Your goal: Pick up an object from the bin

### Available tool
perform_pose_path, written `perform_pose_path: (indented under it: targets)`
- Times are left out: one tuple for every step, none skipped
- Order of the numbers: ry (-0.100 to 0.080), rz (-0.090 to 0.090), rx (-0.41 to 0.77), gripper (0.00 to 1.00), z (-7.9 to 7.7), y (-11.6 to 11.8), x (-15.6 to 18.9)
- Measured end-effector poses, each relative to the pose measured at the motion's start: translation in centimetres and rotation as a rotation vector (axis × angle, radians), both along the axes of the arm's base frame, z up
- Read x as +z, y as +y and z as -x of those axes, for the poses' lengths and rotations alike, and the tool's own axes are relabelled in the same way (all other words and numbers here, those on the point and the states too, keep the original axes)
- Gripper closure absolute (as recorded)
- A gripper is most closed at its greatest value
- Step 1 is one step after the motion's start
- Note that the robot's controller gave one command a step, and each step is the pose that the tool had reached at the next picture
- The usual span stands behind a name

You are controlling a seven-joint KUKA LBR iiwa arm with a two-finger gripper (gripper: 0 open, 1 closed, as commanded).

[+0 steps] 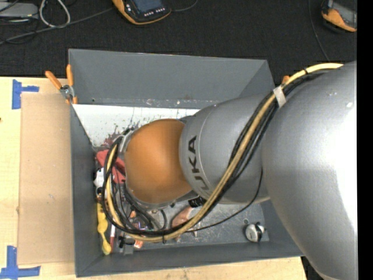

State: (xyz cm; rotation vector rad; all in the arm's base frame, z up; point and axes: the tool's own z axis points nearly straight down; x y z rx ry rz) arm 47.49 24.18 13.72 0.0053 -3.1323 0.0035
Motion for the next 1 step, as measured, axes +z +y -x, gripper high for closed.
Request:
perform_pose_path:
  targets:
    - [-0.007, -0.002, -0.006, 0.00, -0.23, -0.13, 0.45]
